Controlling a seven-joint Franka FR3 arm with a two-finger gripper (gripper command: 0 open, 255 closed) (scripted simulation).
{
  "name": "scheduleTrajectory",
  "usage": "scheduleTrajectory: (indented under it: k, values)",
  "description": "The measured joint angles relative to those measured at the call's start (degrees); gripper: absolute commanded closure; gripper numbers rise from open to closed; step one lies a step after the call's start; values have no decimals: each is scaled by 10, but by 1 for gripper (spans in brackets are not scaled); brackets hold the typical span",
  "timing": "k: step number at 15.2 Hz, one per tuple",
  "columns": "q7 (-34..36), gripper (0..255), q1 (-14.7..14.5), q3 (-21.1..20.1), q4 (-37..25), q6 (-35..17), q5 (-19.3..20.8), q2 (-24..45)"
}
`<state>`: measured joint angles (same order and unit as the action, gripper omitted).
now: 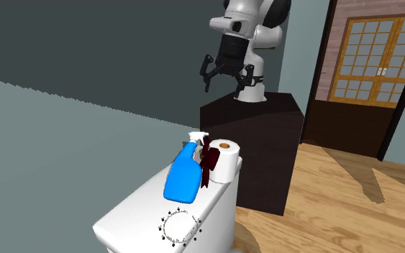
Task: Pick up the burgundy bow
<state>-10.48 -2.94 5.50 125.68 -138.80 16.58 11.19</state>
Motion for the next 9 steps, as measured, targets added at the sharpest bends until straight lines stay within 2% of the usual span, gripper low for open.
scheduleTrajectory:
  k: [9]
  values:
    - [-14, 0, -10, -1, -158, -44, 36, 202]
